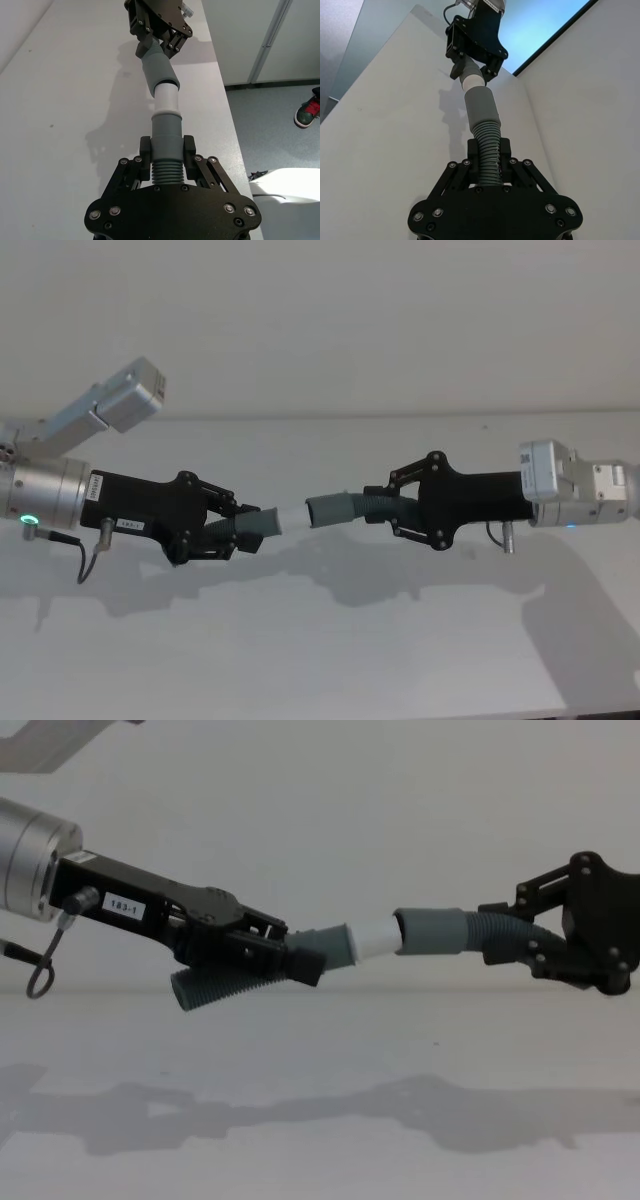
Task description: Use both hands to pick up one end of the pipe from the table, align the ends, and insert them.
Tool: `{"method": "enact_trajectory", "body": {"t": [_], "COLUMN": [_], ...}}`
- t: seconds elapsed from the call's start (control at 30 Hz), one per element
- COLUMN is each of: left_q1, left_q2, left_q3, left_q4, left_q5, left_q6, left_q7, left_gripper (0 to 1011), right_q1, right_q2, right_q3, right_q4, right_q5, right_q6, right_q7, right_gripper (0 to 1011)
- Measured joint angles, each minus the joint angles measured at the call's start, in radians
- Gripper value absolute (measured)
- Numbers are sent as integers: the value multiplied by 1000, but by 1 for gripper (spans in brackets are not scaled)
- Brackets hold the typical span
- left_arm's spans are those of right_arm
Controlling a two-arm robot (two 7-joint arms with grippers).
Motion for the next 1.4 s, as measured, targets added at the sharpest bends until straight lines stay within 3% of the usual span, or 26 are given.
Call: {"method": "enact_trajectory", "body": {"t": [1.4], "left_q1": [0], "left_q2": [0], "left_q3": [0], "left_q4": [0], "left_q5": [0], "left_q6": [0], "left_q7": [0], "left_gripper": [343], "right_q1": [26], "right_q2": [4], "right_q3": [-40], "right_q4": [-23], "right_q5": [42], "right_q6": [12], "right_q7": [26], "right_gripper": [215]}}
